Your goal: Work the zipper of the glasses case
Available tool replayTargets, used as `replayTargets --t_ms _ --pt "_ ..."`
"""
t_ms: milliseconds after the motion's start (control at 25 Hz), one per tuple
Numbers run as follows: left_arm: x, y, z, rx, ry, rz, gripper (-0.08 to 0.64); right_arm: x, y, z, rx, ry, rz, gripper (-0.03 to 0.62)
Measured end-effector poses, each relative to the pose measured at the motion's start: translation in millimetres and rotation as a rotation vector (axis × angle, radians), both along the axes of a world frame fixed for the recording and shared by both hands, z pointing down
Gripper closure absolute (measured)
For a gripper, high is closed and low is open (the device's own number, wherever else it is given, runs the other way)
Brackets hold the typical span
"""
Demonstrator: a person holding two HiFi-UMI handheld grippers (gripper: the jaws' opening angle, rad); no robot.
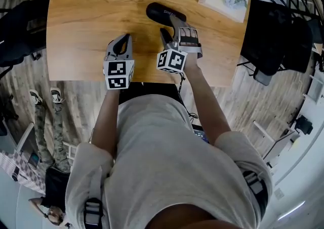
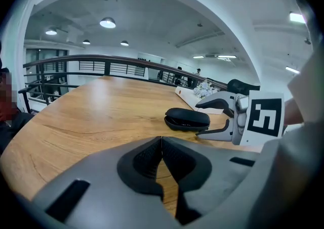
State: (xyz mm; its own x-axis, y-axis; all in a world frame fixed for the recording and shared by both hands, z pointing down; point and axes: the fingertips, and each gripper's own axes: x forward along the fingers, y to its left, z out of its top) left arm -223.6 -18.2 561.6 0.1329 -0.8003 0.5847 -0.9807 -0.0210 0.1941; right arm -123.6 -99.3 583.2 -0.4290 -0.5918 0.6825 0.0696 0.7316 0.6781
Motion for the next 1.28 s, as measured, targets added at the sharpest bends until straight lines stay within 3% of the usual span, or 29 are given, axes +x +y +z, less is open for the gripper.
replayTargets --t_ms 320,520,840,1080,1280 --pt "-2.0 -6.0 -6.2 -0.02 -0.006 -0.052 0.537 1.1 -16.9 16.1 -0.008 0.097 -0.05 0.267" --pt "0.4 -14.3 -6.2 -0.027 -0.013 -0.05 0.537 2.0 -23.3 13.2 -0.014 0.077 -0.078 0.27" --pt "10.7 -31.5 -16.1 -0.018 -0.045 0.038 0.537 4.1 -19.2 4.4 -0.178 0.026 -0.105 0.327" --pt "19.8 -45.7 -30.9 0.002 -0.152 0.215 0.535 10.8 -11.4 -6.8 -0.34 -0.045 -0.097 0.328" --pt "42.1 -54.0 -45.0 0.018 -0.364 0.543 0.535 15.4 7.8 -25.4 -0.507 -0.121 -0.135 0.33"
